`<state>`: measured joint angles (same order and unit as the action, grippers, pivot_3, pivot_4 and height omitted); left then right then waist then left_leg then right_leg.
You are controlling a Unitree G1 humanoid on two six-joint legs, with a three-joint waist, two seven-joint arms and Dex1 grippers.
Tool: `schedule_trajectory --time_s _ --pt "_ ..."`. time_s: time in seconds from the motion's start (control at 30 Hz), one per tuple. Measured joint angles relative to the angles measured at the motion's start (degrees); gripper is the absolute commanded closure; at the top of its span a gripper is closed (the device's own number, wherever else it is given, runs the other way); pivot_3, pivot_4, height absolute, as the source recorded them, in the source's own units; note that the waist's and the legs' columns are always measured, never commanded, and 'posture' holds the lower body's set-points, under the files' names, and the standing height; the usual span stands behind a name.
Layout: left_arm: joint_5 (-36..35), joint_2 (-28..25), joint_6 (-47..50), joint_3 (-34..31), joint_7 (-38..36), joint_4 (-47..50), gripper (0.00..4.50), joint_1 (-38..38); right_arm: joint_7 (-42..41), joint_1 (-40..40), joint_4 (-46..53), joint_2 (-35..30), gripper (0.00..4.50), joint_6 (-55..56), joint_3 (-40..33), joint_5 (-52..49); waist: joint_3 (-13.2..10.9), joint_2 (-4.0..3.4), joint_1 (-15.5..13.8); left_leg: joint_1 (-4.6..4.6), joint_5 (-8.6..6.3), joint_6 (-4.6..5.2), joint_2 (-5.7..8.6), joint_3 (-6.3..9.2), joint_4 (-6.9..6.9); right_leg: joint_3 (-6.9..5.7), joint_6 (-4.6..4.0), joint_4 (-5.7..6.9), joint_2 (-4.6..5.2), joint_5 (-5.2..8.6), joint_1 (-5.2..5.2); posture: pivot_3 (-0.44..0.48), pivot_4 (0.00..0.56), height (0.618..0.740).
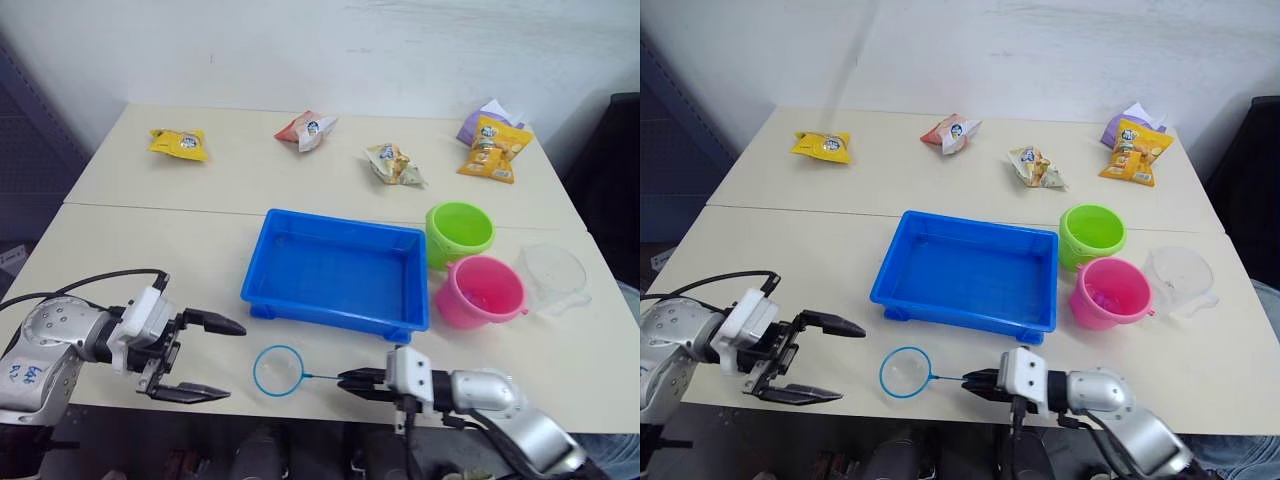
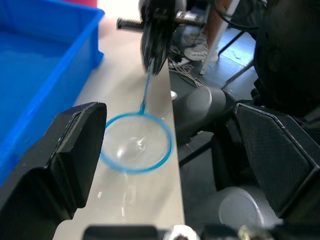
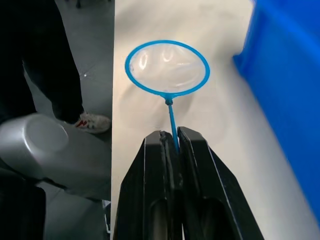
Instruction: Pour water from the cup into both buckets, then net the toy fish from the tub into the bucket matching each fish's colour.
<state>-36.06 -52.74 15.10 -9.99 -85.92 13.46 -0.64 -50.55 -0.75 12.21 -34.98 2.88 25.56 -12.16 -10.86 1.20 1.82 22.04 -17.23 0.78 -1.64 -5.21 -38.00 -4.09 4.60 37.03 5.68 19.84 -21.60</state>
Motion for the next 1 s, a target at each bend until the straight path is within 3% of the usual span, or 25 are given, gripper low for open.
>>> schedule_trajectory --time_s 0.13,0.27,0.33,0.37,0.43,0.5,0.63,0.73,0.83,1.0 --pt "-0.83 -1.11 2.11 -0.80 0.47 1.81 0.07 0.37 0.91 1.89 -9.88 4.60 4.50 5.85 0.96 4.49 0.00 0.00 -0.24 0.00 -0.01 -0.01 0.02 0.01 0.00 0.00 0.00 0.00 0.05 0.00 0.01 0.000 0.150 0.738" --pt "-1.35 -1.25 3.64 -1.40 1.27 1.72 0.00 0.27 -0.05 2.63 -14.97 6.07 3.04 11.00 0.76 5.43 0.00 0.00 -0.16 0.00 -0.03 -0.03 0.01 0.01 0.00 0.00 0.00 0.00 0.04 0.00 0.01 0.000 0.150 0.738" --pt "-1.42 -1.40 3.76 -1.44 1.33 1.67 0.00 0.27 -0.74 2.75 -15.87 6.38 1.80 12.31 0.28 5.48 -0.01 -0.02 -0.01 -0.01 -0.03 -0.04 0.00 0.00 0.00 0.00 -0.01 0.03 0.02 0.00 0.00 0.000 0.150 0.738" --pt "-1.42 -1.43 3.76 -1.44 1.32 1.67 0.00 0.28 -0.87 2.75 -15.88 6.38 1.80 12.33 0.23 5.45 -0.01 -0.02 0.00 -0.01 -0.03 -0.04 0.00 0.00 0.00 0.00 -0.01 0.03 0.02 0.00 0.00 0.000 0.150 0.738" --pt "-1.19 -1.63 3.33 -1.49 1.26 1.43 0.00 0.27 -2.43 2.54 -14.87 5.93 0.72 11.51 -1.05 3.72 -0.03 -0.06 -0.08 -0.02 -0.03 -0.05 -0.01 0.01 0.00 0.00 -0.02 0.06 0.02 0.01 0.00 0.000 0.150 0.738" --pt "-0.58 -1.54 2.87 -1.66 2.08 0.25 0.00 0.13 -3.78 1.53 -11.02 3.90 0.09 10.39 -2.55 1.39 -0.03 -0.06 -0.18 -0.02 -0.03 -0.04 -0.01 0.01 0.00 0.01 -0.02 0.05 0.02 0.01 0.00 0.000 0.150 0.738" --pt "2.24 -0.87 -0.27 -3.08 4.40 -2.20 0.00 2.77 -6.54 -2.80 -3.32 -1.90 0.09 8.60 -8.53 -3.87 -0.06 -0.11 -0.23 -0.01 -0.14 -0.02 0.00 0.01 0.02 0.01 -0.02 -0.05 0.04 0.01 0.02 0.000 0.150 0.738" --pt "6.87 0.82 -5.09 -4.61 8.05 -5.42 0.00 4.99 -8.77 -8.95 5.36 -9.03 0.09 6.58 -17.14 -10.58 -0.09 -0.19 -0.41 0.00 -0.32 0.25 -0.02 0.04 0.03 -0.05 -0.02 -0.10 0.06 0.01 0.04 0.000 0.150 0.738" --pt "10.52 1.07 -11.05 -7.20 10.79 -10.53 0.00 6.52 -13.73 -17.83 12.77 -14.34 0.09 7.23 -29.10 -18.65 -0.07 -0.17 -0.55 -0.04 -0.35 0.32 -0.03 0.06 0.07 -0.10 -0.03 -0.13 0.03 0.01 0.10 0.000 0.150 0.738" --pt "13.29 1.28 -17.38 -10.52 13.48 -19.70 0.00 7.07 -21.46 -29.10 10.86 -17.11 0.09 7.03 -49.60 -23.74 -0.03 -0.08 -0.61 -0.07 -0.44 0.46 -0.02 0.03 0.07 -0.08 0.00 -0.20 0.06 0.00 0.15 0.000 0.150 0.738"
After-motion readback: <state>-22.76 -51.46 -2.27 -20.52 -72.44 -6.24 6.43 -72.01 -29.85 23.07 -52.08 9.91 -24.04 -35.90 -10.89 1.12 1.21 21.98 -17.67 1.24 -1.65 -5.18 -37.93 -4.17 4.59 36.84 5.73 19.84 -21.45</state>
